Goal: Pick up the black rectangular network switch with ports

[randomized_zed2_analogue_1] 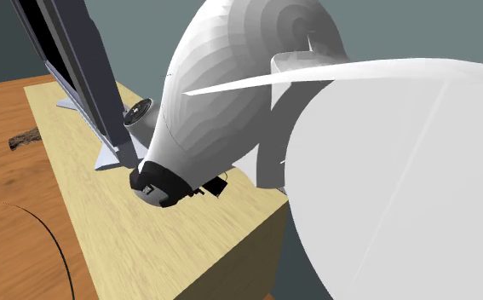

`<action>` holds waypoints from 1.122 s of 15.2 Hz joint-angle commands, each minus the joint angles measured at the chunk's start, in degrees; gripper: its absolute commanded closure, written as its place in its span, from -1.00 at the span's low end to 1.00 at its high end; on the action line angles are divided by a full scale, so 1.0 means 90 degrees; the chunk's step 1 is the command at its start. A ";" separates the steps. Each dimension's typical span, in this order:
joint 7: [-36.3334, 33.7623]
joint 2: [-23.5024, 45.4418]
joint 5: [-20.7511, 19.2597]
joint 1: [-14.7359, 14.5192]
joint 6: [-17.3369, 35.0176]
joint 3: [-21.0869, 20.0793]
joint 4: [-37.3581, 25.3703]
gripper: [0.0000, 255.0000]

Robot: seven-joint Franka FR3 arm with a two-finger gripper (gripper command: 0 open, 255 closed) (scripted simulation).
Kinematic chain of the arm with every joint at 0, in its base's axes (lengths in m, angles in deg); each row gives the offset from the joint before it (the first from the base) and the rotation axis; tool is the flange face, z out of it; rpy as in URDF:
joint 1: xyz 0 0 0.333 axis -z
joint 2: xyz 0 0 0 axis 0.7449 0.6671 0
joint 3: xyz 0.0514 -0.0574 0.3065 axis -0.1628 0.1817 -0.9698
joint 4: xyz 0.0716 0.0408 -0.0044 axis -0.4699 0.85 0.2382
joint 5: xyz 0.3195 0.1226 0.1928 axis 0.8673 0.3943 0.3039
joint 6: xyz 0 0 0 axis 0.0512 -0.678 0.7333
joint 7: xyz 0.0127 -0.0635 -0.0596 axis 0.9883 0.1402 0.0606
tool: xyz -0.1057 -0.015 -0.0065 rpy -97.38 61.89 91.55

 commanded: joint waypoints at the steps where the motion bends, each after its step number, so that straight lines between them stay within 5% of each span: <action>1: -0.0034 0.0015 -0.0028 -0.0006 0.0020 0.0004 0.0015 1.00; 10: -0.0029 0.0019 -0.0027 -0.0006 0.0016 0.0004 0.0007 1.00; 17: 0.0443 -0.0333 0.0438 0.0050 -0.0316 -0.0088 -0.0159 1.00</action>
